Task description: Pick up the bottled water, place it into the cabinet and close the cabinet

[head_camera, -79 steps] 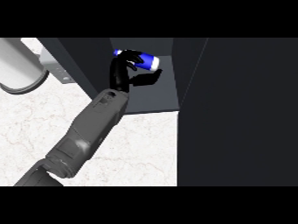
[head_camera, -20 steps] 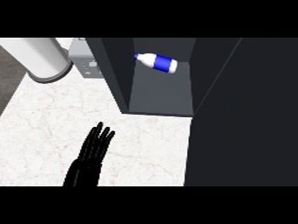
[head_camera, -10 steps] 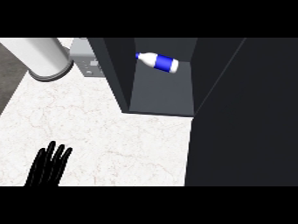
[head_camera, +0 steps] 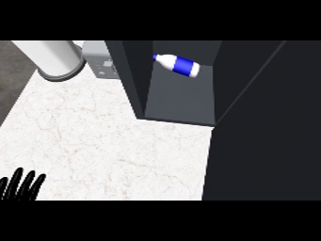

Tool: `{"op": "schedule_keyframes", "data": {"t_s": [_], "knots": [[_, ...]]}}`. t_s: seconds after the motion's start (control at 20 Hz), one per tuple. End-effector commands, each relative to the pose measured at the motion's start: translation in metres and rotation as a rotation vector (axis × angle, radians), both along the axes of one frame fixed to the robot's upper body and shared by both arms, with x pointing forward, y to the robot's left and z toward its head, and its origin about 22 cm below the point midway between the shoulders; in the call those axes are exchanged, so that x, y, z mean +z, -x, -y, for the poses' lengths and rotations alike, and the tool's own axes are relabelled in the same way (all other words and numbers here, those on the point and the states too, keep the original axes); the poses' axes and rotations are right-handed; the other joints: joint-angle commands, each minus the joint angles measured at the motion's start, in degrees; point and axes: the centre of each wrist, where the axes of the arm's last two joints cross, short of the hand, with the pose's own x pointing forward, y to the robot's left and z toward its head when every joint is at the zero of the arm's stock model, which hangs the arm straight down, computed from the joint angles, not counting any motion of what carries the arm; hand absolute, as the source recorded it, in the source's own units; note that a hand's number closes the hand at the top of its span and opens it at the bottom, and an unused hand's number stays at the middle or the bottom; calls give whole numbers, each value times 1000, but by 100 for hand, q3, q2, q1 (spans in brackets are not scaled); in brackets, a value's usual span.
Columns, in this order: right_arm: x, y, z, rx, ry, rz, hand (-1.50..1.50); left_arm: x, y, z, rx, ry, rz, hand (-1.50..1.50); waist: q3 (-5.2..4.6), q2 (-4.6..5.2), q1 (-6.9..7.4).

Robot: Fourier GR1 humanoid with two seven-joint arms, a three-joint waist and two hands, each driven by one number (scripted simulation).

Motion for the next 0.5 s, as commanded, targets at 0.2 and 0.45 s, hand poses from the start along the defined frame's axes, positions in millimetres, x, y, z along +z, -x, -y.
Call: {"op": "schedule_keyframes", "data": {"t_s": [0.2,0.45], "knots": [[19,-18,-19,187,179,131,150,8,2,-25,-34,-27,1,-150,-32,69,308],[17,-29,-25,195,217,114,150,13,2,-32,-39,-28,12,-150,-47,86,414]]}}
